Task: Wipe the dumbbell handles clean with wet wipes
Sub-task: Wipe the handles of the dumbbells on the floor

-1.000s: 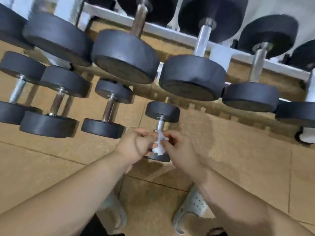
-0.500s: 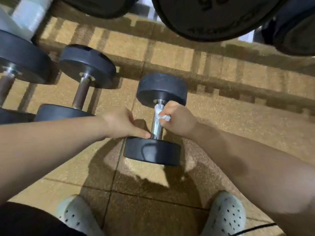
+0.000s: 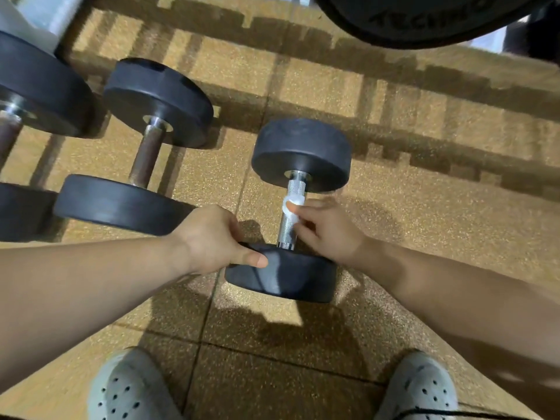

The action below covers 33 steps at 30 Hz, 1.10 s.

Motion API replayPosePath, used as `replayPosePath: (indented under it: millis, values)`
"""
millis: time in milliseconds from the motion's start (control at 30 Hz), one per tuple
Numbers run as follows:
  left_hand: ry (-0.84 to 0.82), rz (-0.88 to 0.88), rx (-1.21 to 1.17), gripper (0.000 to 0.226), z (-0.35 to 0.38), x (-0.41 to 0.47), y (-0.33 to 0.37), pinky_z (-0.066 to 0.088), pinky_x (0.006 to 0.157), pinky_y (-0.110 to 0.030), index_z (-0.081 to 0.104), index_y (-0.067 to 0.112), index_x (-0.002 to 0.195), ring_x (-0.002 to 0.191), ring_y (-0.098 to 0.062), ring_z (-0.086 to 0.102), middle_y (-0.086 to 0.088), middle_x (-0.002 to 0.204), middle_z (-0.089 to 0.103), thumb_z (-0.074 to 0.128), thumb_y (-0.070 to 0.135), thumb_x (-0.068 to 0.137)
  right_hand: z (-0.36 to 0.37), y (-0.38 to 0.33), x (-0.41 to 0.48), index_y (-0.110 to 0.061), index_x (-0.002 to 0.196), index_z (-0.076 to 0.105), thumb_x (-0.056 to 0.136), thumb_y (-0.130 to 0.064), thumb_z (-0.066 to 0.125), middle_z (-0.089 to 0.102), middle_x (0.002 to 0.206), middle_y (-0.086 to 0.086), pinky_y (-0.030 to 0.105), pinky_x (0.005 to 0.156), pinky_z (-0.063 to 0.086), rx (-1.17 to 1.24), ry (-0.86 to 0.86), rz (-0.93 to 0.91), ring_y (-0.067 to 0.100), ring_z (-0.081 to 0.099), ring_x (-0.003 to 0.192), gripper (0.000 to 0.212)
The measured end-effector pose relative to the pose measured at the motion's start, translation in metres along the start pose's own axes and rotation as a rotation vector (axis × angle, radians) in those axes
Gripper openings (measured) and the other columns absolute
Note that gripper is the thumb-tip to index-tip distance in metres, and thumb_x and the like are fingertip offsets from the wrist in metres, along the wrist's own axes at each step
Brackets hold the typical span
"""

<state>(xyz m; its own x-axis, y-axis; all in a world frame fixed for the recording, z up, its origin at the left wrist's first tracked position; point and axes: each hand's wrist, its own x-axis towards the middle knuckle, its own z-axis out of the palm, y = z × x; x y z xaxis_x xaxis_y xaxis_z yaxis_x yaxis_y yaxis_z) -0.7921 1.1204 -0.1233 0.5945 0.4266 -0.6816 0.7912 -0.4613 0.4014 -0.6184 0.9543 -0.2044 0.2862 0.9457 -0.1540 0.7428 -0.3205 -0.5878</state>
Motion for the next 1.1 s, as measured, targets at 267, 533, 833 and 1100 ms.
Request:
replayPosePath:
  millis: [267,533,833,1100]
  values:
    - [0.014,-0.042,-0.04,0.05,0.003,0.006,0.002,0.05,0.063,-0.024,0.074,0.02,0.077,0.075,-0.01,0.067,0.004,0.075,0.072,0.094,0.056,0.049,-0.012,0.012,0.035,-0.03,0.112,0.076,0.092,-0.035,0.066,0.074,0.11,-0.004,0.02,0.079,0.046,0.036,0.077,0.091,0.012,0.067,0.098,0.023]
    - [0.012,-0.059,-0.078,0.049,0.003,0.004,0.002,0.047,0.057,-0.024,0.073,0.019,0.072,0.067,-0.012,0.064,0.004,0.067,0.07,0.096,0.055,0.048,-0.003,0.003,0.014,-0.018,0.083,0.078,0.091,-0.028,0.07,0.068,0.078,-0.006,0.029,0.068,0.05,0.021,-0.124,-0.158,0.012,0.061,0.07,0.016]
    - [0.014,-0.06,-0.098,0.049,0.003,0.001,0.001,0.057,0.068,-0.031,0.073,0.021,0.074,0.076,-0.011,0.067,0.005,0.075,0.072,0.096,0.055,0.048,-0.002,0.011,0.02,-0.022,0.105,0.079,0.094,-0.029,0.067,0.069,0.085,-0.007,0.024,0.07,0.049,0.074,0.075,0.002,0.008,0.062,0.073,0.018]
    - [-0.031,-0.076,-0.096,0.053,-0.001,0.004,0.005,0.055,0.066,-0.03,0.072,0.017,0.075,0.074,-0.014,0.065,0.002,0.074,0.071,0.096,0.054,0.047,-0.003,0.013,0.047,-0.03,0.114,0.075,0.095,-0.036,0.064,0.066,0.082,-0.014,0.001,0.065,0.034,0.183,0.19,0.257,0.002,0.061,0.075,0.023]
